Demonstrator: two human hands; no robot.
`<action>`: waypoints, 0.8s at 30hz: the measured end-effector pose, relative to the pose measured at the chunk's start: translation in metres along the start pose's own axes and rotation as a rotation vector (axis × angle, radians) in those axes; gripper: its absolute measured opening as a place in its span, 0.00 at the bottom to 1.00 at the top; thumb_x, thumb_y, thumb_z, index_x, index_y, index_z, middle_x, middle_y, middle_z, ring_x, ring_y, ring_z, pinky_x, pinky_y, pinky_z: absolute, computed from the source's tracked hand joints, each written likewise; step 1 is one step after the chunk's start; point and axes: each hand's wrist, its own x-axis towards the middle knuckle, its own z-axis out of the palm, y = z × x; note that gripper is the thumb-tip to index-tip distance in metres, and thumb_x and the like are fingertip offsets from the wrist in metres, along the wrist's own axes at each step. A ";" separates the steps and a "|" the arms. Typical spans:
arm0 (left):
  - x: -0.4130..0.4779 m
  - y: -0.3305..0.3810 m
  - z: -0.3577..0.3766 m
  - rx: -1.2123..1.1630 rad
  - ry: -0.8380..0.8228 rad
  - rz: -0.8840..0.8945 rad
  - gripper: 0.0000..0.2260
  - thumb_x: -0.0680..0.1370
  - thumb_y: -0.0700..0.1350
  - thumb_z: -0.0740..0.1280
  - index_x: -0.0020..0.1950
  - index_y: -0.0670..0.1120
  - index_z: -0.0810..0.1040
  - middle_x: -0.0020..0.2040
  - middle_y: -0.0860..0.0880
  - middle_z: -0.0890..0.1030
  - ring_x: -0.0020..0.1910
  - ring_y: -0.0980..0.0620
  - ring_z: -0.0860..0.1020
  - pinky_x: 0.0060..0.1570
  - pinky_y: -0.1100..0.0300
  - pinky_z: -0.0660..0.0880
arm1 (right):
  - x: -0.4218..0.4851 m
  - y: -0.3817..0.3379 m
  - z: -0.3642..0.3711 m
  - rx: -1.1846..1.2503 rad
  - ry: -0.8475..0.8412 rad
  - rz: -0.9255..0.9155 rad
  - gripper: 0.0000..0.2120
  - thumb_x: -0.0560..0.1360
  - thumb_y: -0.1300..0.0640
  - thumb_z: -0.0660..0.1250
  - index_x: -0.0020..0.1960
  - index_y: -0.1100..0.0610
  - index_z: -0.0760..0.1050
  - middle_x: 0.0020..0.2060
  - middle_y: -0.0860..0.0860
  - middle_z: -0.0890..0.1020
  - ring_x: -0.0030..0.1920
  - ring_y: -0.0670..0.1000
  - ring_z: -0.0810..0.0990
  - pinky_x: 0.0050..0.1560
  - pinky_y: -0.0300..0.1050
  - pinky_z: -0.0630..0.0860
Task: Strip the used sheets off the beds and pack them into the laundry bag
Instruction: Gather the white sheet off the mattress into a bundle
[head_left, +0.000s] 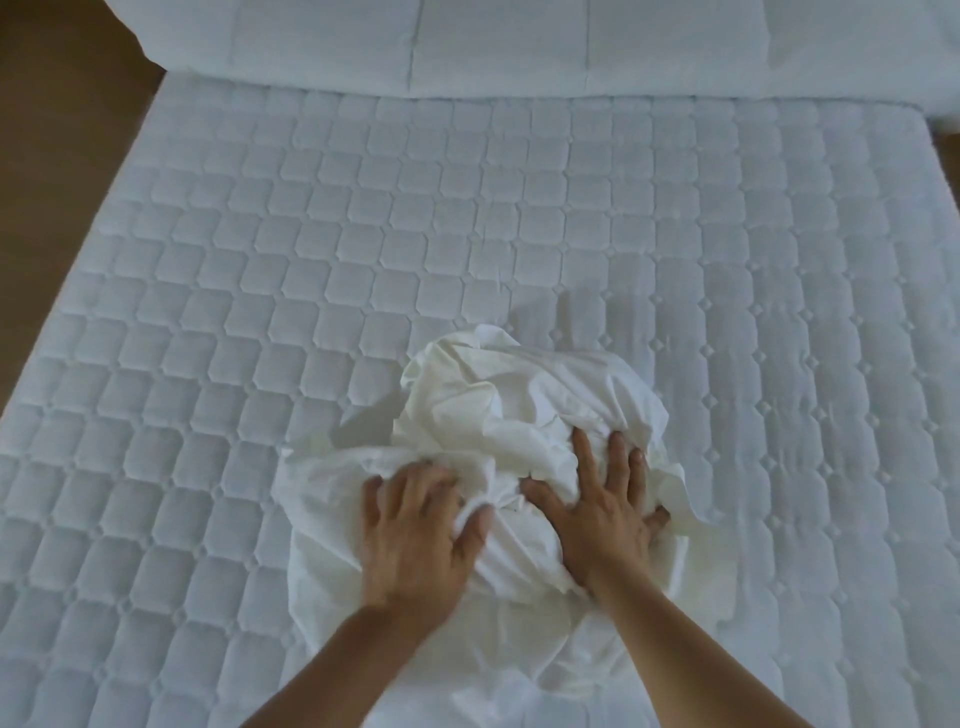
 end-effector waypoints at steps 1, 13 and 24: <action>0.007 -0.006 0.000 -0.014 0.050 -0.078 0.19 0.77 0.58 0.61 0.40 0.44 0.80 0.49 0.45 0.81 0.51 0.39 0.80 0.55 0.41 0.74 | 0.000 0.000 0.001 0.008 0.007 0.002 0.45 0.68 0.19 0.47 0.78 0.33 0.34 0.79 0.44 0.33 0.79 0.50 0.32 0.73 0.73 0.45; 0.107 0.007 0.024 -0.025 -0.263 -0.167 0.22 0.80 0.59 0.60 0.71 0.51 0.70 0.77 0.54 0.65 0.76 0.50 0.63 0.71 0.44 0.61 | -0.016 0.006 0.002 0.077 0.289 -0.067 0.36 0.73 0.30 0.37 0.79 0.37 0.47 0.80 0.46 0.57 0.80 0.49 0.49 0.74 0.68 0.53; 0.091 -0.007 -0.001 -0.282 -0.390 -0.340 0.29 0.76 0.69 0.48 0.70 0.54 0.64 0.64 0.52 0.75 0.71 0.49 0.69 0.71 0.46 0.59 | 0.003 -0.009 -0.022 -0.188 0.076 -0.205 0.50 0.57 0.13 0.31 0.74 0.31 0.27 0.75 0.44 0.22 0.73 0.50 0.19 0.74 0.72 0.38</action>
